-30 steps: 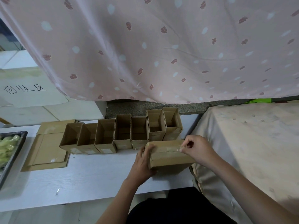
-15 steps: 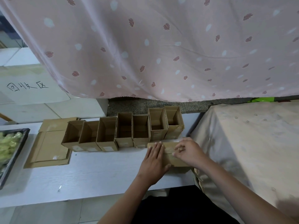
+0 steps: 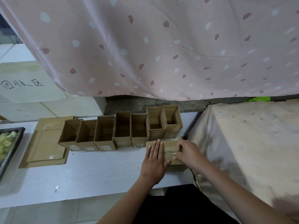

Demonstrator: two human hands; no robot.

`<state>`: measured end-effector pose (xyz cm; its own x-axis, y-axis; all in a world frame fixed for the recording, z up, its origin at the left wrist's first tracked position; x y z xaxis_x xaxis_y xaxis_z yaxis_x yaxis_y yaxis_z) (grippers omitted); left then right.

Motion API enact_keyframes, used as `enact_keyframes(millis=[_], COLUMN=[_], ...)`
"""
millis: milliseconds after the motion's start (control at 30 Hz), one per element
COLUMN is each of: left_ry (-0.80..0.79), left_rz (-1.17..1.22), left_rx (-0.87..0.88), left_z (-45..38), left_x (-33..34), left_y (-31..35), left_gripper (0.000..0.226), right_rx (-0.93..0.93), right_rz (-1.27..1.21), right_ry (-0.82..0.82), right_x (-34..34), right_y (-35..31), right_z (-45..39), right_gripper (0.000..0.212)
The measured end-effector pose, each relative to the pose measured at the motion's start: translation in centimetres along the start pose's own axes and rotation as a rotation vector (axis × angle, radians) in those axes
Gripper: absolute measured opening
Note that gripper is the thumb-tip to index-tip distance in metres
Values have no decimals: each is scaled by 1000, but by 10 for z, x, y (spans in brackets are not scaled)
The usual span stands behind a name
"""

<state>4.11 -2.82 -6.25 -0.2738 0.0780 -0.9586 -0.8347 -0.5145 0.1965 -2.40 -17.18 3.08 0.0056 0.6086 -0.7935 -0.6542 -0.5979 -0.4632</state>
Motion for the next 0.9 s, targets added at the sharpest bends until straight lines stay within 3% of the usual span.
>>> enact_keyframes(millis=[133,300,433,667,900], left_ry=[-3,-2,-3,-11,-15], left_rz=[1,19,24,27,17], left_rx=[1,0,3,0,1], left_z=[1,1,0,-1,-2], left_x=[-1,-1,1,2,2], left_y=[-1,-2,-3,-3,-4], left_gripper=[77,78,80,80,78], right_rx=[-45,-18,32,44,23], right_rz=[17,24,27,119,-24], right_ry=[-9,-25,-34,38,-72], right_x=[3,-2,-7,-33,-22], right_y=[-4,3,16,25,22], right_z=[-5,-2,5,4,3], right_gripper=[17,26,10,29,27])
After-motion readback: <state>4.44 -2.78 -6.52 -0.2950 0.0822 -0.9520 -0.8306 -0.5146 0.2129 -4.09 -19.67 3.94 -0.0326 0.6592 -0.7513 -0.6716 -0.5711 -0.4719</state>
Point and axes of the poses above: each hand's wrist, its own z-axis away from the middle knuckle, its own x-axis out of the palm, y = z × x, the point moved 3 cm from there along -z, towards the middle knuckle, and after that the axes turned 4 degrees about x, right-handed, at the moved point
